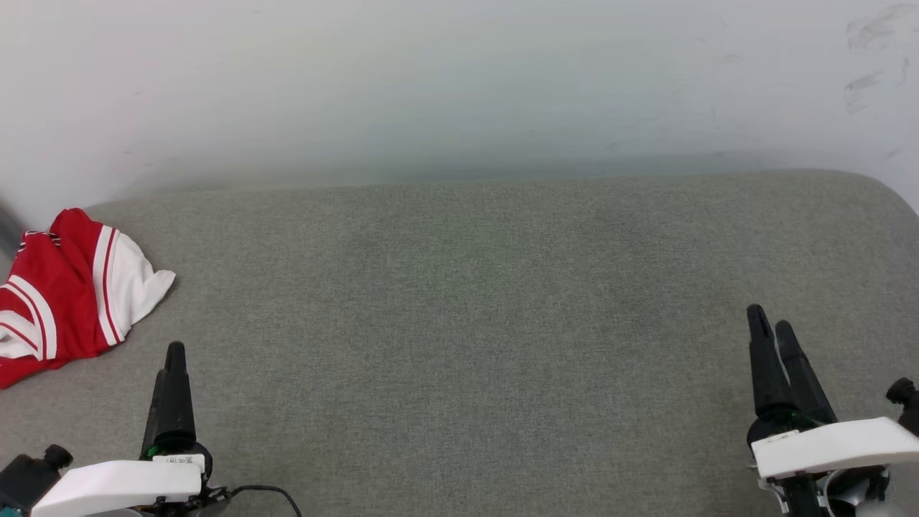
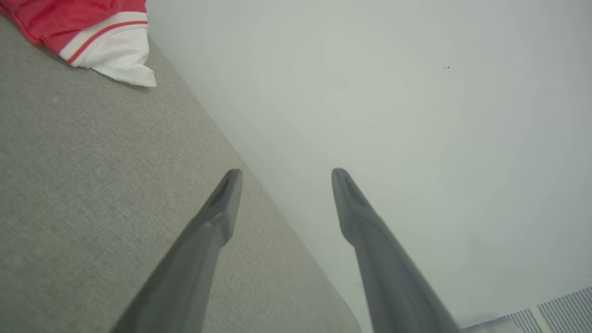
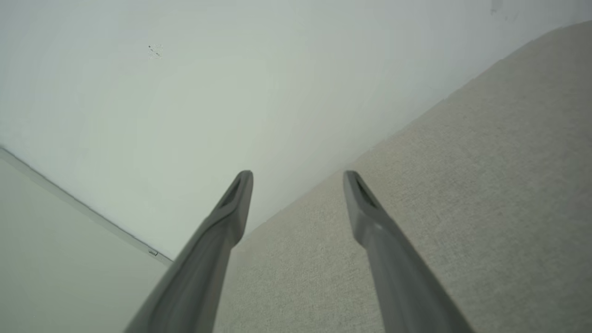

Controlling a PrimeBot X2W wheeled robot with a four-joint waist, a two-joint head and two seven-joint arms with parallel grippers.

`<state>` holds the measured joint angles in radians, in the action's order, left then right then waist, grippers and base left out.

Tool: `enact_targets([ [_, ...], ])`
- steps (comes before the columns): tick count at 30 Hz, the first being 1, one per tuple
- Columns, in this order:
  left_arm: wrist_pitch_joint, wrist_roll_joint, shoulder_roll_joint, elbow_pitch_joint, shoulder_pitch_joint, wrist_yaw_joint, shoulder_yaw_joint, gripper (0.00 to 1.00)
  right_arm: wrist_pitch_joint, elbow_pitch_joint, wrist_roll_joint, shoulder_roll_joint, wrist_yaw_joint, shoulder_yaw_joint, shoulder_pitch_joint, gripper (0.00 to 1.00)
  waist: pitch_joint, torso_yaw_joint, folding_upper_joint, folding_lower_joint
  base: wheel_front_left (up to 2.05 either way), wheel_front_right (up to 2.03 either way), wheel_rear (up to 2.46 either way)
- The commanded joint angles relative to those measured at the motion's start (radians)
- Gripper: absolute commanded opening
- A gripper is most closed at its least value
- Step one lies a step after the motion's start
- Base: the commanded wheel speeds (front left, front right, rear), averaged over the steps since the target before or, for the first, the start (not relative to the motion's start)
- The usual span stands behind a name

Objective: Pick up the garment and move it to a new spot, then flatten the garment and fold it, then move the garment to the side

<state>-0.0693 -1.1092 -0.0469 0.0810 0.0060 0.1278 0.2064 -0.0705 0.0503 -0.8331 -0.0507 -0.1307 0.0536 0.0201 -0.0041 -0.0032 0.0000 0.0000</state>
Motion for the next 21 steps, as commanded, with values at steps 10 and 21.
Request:
enact_targets([
  [10,-0.038,0.254,-0.003,-0.128,0.018,-0.036,-0.046,1.0,-0.037,-0.084,0.283,0.0,0.0,-0.05,0.0,1.0,0.002,-0.001,0.0,0.0,0.0,0.0,0.0],
  [21,-0.07,0.576,-0.003,-0.184,0.047,-0.121,-0.174,1.0,-0.068,-0.08,0.474,0.0,0.0,-0.041,-0.02,1.0,-0.001,-0.005,0.0,0.0,0.0,0.0,0.0],
])
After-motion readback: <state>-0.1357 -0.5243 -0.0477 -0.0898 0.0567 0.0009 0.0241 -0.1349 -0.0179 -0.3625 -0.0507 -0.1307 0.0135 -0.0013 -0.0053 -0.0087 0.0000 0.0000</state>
